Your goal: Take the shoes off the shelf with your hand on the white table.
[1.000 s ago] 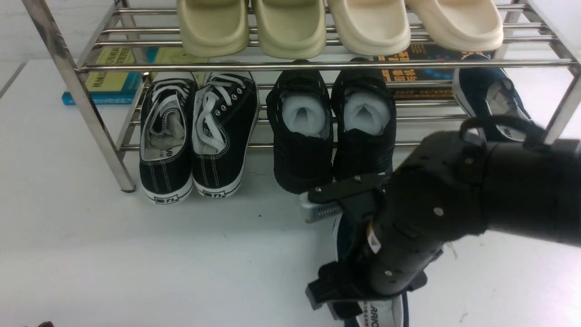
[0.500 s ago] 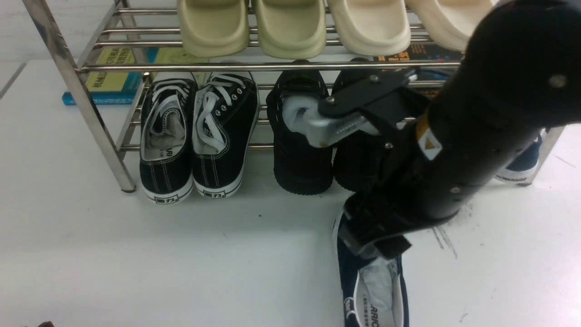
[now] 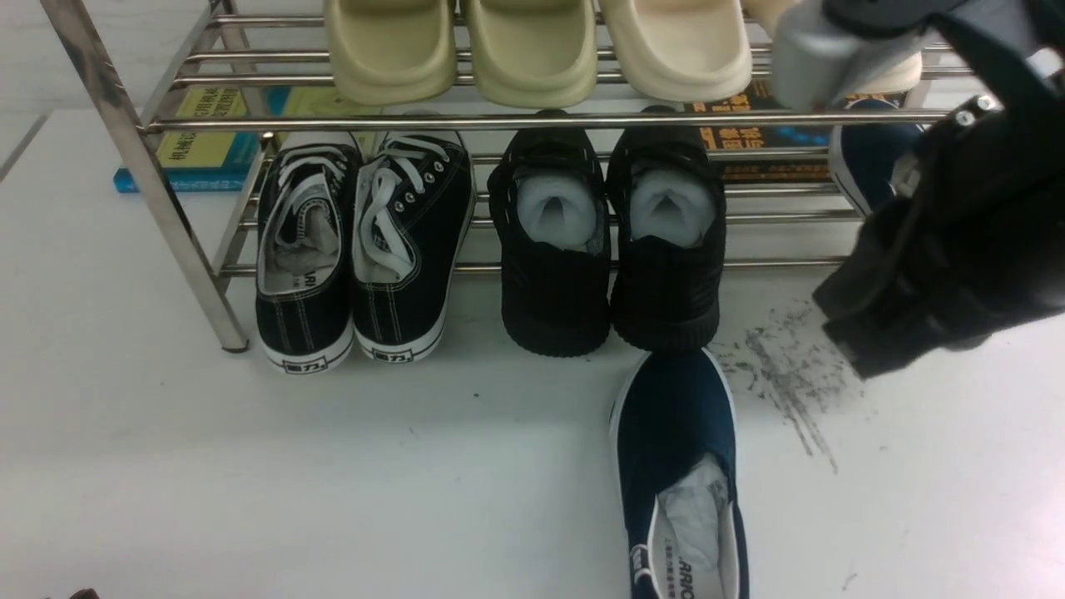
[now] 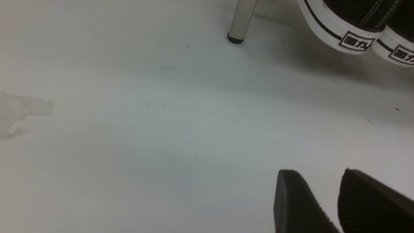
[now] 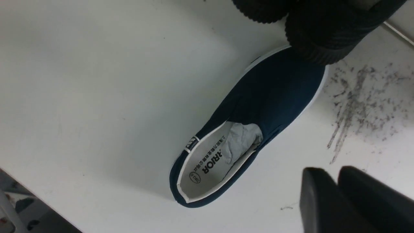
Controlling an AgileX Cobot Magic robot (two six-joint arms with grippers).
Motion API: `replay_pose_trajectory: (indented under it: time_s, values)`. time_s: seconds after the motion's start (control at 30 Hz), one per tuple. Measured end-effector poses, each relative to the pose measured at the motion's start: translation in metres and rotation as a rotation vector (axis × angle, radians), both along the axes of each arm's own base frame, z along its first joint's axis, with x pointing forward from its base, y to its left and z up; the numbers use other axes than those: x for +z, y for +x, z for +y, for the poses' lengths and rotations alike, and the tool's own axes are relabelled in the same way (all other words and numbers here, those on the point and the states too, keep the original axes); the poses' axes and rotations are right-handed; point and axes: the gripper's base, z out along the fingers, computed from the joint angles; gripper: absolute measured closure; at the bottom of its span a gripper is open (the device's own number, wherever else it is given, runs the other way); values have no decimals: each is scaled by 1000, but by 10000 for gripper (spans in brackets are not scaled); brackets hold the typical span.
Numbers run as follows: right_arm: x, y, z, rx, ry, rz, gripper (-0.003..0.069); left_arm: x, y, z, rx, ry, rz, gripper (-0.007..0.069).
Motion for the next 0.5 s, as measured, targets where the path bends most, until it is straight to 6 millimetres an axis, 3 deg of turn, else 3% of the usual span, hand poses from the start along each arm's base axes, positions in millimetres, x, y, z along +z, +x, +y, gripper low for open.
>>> replay_pose_trajectory:
  time_s: [0.07,0.17,0.27,0.5]
  values:
    - [5,-7,-10,-12,12,-25,663,0,0,0,0,0,0,384]
    - [4,-16,-25,-50,26,-38,673,0,0,0,0,0,0,384]
    - [-11,-31,-52,-163,25,-41,673,0,0,0,0,0,-1,384]
    - [-47,-40,-82,-378,-15,-44,673,0,0,0,0,0,-1,384]
